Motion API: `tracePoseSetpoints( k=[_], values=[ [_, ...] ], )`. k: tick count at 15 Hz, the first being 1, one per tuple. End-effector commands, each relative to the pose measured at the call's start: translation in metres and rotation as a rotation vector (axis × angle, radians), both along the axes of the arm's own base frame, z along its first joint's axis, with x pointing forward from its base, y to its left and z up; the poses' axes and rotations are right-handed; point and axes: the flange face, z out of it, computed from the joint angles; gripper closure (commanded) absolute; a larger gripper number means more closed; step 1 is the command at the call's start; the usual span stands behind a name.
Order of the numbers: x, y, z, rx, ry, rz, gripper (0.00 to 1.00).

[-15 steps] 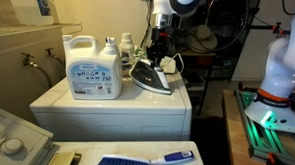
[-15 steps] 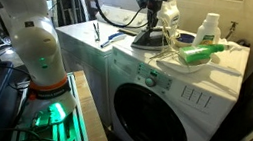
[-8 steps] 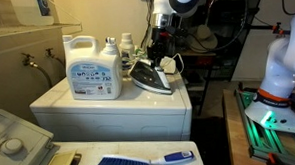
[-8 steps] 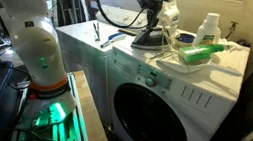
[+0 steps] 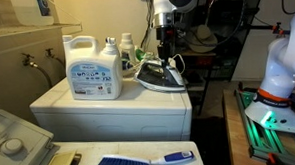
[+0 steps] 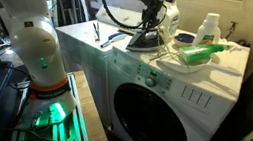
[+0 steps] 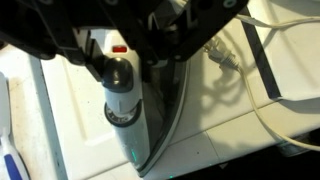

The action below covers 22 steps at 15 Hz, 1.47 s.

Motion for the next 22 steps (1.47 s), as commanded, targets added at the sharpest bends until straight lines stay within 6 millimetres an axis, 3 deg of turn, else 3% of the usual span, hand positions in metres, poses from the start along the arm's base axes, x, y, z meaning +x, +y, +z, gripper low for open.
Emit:
tracePoseSetpoints(
  k=[1,5,6,7,11,12,22],
  values=[
    [-0.001,-0.004,0.008,-0.018,0.013,0.166,0.84],
    [0.000,-0.003,0.006,-0.057,0.010,0.380,0.84],
    [-0.002,-0.002,0.000,-0.042,0.005,0.295,0.84],
    [-0.002,-0.001,0.000,-0.045,0.004,0.305,0.59],
    [-0.002,-0.001,0.000,-0.046,0.004,0.303,0.59],
    [-0.002,-0.001,0.000,-0.046,0.004,0.303,0.84],
    [0.000,0.026,0.002,-0.122,-0.047,0.878,0.84]
  ],
)
